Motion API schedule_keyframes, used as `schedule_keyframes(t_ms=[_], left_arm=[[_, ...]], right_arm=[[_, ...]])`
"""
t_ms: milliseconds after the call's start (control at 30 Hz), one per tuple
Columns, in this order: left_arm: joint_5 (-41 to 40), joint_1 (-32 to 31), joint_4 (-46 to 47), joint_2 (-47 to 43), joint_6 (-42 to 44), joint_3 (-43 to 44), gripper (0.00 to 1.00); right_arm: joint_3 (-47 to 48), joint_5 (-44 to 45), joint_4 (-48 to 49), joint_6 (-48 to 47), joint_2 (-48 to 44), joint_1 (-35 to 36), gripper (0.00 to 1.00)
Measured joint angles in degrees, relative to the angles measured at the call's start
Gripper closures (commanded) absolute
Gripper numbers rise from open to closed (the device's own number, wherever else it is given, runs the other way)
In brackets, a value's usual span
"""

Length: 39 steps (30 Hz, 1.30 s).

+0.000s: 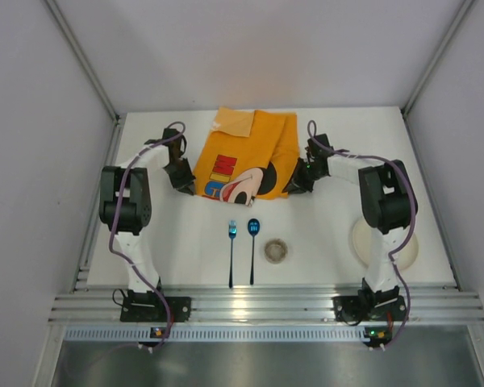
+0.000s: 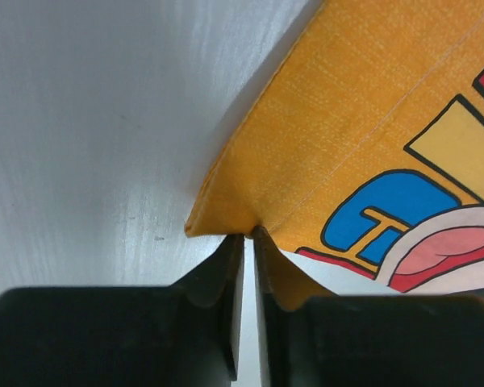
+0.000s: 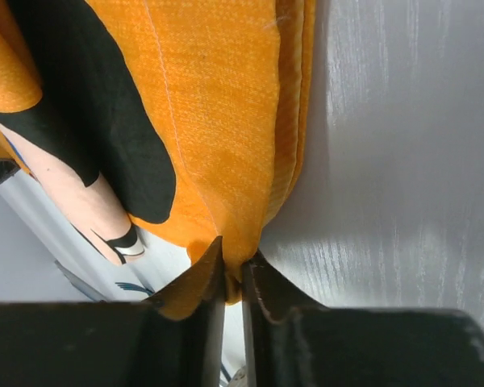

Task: Set the dinner table for one person

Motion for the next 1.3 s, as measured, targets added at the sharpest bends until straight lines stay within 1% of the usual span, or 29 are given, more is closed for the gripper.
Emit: schedule_keyframes(t_ms=[33,67,133,367,500,700,867,933,1067,1200,1300], left_arm=[[0.3,0.0,0.1,0.2,-0.1,0.0,0.97],[0.9,0.0,0.1,0.5,-0.1,0.2,1.0],[1.3,0.0,0.0,0.8,0.2,0.7,1.0],[2.4,0.0,-0.7,1.6,0.2,4.3,1.0],[2.5,0.0,-1.5,1.6,0.2,8.6,1.0],[2.5,0.1,-2.8,1.5,0.2,15.8,1.0],[1.9,0.4,-4.5,0.5,0.0,22.3,1.0],[1.0,0.7,-5.0,-1.4,-0.7,24.0,1.0],[-1.0,2.3,-5.3,-8.1,-2.8,24.1,1.0],[-2.1,4.0,-5.4,-16.4,-5.2,23.7,1.0],[-1.8,4.3,-5.2,-21.8,-6.7,23.7,1.0]], right_arm=[[0.0,0.0,0.1,0.0,0.2,0.1,0.93],[0.0,0.0,0.1,0.1,0.3,0.1,0.97],[0.2,0.0,0.1,-0.1,0.4,0.1,1.0],[1.5,1.0,-0.9,-0.5,0.4,-0.2,1.0],[4.2,1.4,-1.9,-0.8,0.4,-1.4,1.0],[9.4,1.4,-3.2,-1.0,-1.1,-5.6,1.0],[15.9,1.1,-6.0,-1.0,-3.5,-10.0,1.0],[18.9,0.6,-7.1,-0.9,-4.5,-12.0,1.0],[23.3,-0.4,-8.4,-0.4,-7.9,-16.3,1.0],[24.0,-1.9,-9.5,0.7,-14.0,-20.9,1.0],[24.3,-4.1,-10.3,1.7,-18.2,-23.0,1.0]])
